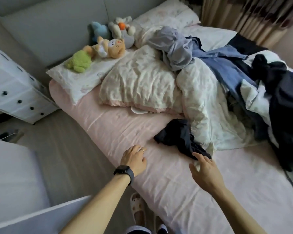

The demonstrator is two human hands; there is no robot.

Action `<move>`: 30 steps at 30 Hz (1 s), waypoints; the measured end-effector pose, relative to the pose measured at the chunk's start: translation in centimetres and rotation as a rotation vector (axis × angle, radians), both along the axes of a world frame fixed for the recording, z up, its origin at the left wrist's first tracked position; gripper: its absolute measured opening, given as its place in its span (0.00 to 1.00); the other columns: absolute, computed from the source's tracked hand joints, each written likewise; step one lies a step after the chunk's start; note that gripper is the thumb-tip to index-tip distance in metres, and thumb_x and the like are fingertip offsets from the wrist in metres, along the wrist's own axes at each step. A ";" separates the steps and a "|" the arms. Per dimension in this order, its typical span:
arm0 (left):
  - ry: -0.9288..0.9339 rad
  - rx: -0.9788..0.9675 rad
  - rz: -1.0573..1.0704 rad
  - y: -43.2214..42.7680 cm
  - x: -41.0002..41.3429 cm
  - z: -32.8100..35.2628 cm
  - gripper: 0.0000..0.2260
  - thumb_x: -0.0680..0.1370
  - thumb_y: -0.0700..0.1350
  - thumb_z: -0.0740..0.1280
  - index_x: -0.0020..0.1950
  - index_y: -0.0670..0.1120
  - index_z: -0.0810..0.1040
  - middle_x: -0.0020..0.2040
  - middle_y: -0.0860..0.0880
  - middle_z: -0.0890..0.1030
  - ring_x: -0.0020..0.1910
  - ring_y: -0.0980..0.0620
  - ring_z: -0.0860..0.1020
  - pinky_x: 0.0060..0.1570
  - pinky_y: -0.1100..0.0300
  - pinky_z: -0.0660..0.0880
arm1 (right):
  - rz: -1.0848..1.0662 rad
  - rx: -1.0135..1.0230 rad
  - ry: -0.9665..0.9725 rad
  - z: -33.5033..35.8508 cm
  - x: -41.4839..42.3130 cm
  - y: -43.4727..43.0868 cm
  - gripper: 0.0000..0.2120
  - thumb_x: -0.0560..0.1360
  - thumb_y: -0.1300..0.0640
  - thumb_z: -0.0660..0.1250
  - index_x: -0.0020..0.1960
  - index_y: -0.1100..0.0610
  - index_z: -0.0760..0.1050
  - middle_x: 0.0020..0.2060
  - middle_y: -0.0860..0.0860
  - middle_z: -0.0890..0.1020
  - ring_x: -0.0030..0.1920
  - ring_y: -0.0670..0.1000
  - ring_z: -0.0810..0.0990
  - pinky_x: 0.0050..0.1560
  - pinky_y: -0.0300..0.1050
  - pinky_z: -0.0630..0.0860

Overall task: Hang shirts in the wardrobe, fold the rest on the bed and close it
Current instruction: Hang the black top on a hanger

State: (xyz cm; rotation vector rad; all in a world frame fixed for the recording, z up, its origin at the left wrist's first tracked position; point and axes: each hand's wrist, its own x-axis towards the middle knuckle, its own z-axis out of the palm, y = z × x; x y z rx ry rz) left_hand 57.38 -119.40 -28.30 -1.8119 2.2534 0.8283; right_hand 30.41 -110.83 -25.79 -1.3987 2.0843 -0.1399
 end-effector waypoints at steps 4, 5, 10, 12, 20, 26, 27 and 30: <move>-0.065 0.118 -0.041 -3.6 -0.7 -8.9 0.24 0.80 0.49 0.59 0.77 0.55 0.65 0.76 0.51 0.64 0.74 0.49 0.64 0.71 0.53 0.62 | -0.085 0.104 0.028 -7.7 -1.1 -2.9 0.26 0.80 0.49 0.63 0.77 0.51 0.63 0.73 0.51 0.70 0.70 0.57 0.69 0.64 0.51 0.70; -0.084 0.142 -0.037 -3.9 -0.5 -10.4 0.25 0.80 0.49 0.59 0.78 0.55 0.63 0.78 0.49 0.61 0.75 0.48 0.62 0.72 0.52 0.61 | -0.098 0.105 0.025 -8.9 -1.2 -3.5 0.27 0.80 0.49 0.62 0.77 0.51 0.63 0.74 0.52 0.69 0.71 0.56 0.69 0.64 0.51 0.69; -0.149 0.202 -0.025 -5.7 -0.7 -21.0 0.30 0.82 0.55 0.58 0.82 0.54 0.49 0.82 0.50 0.42 0.80 0.44 0.48 0.77 0.45 0.52 | -0.418 -0.084 -0.113 -18.5 -2.9 -8.7 0.20 0.84 0.53 0.53 0.75 0.55 0.65 0.72 0.56 0.71 0.72 0.57 0.68 0.66 0.51 0.66; -0.186 0.155 -0.050 -5.5 -0.6 -24.0 0.31 0.82 0.57 0.57 0.82 0.57 0.46 0.82 0.51 0.40 0.80 0.44 0.44 0.77 0.44 0.52 | -0.461 -0.111 -0.107 -21.6 -4.5 -10.6 0.23 0.83 0.56 0.55 0.78 0.53 0.61 0.73 0.57 0.70 0.71 0.58 0.69 0.63 0.51 0.67; -0.218 0.146 -0.104 -4.7 0.2 -26.0 0.31 0.83 0.59 0.55 0.81 0.59 0.41 0.81 0.53 0.36 0.80 0.46 0.40 0.76 0.42 0.52 | -0.265 -0.009 0.001 -25.6 -5.4 -11.4 0.13 0.76 0.53 0.65 0.60 0.50 0.69 0.50 0.59 0.81 0.48 0.63 0.78 0.44 0.53 0.73; -0.195 0.377 -0.045 -7.3 0.6 -18.5 0.25 0.83 0.52 0.59 0.80 0.51 0.60 0.79 0.48 0.58 0.76 0.45 0.62 0.71 0.48 0.64 | -0.247 -0.230 -0.162 -15.9 -1.9 -10.8 0.12 0.74 0.47 0.71 0.53 0.47 0.70 0.42 0.49 0.79 0.44 0.57 0.79 0.41 0.48 0.71; -0.156 0.388 -0.011 -7.6 0.7 -17.1 0.25 0.83 0.52 0.59 0.79 0.51 0.60 0.78 0.48 0.60 0.75 0.45 0.63 0.70 0.49 0.66 | -0.230 -0.258 -0.198 -14.1 -1.1 -10.8 0.11 0.75 0.48 0.71 0.52 0.46 0.70 0.41 0.48 0.80 0.43 0.55 0.80 0.41 0.50 0.74; 0.010 0.306 0.080 -8.8 0.6 -9.9 0.25 0.82 0.50 0.61 0.79 0.49 0.62 0.77 0.47 0.63 0.74 0.45 0.65 0.71 0.51 0.66 | -0.145 -0.366 -0.287 -6.6 0.9 -11.1 0.10 0.75 0.50 0.71 0.52 0.46 0.71 0.43 0.44 0.80 0.43 0.49 0.80 0.43 0.53 0.79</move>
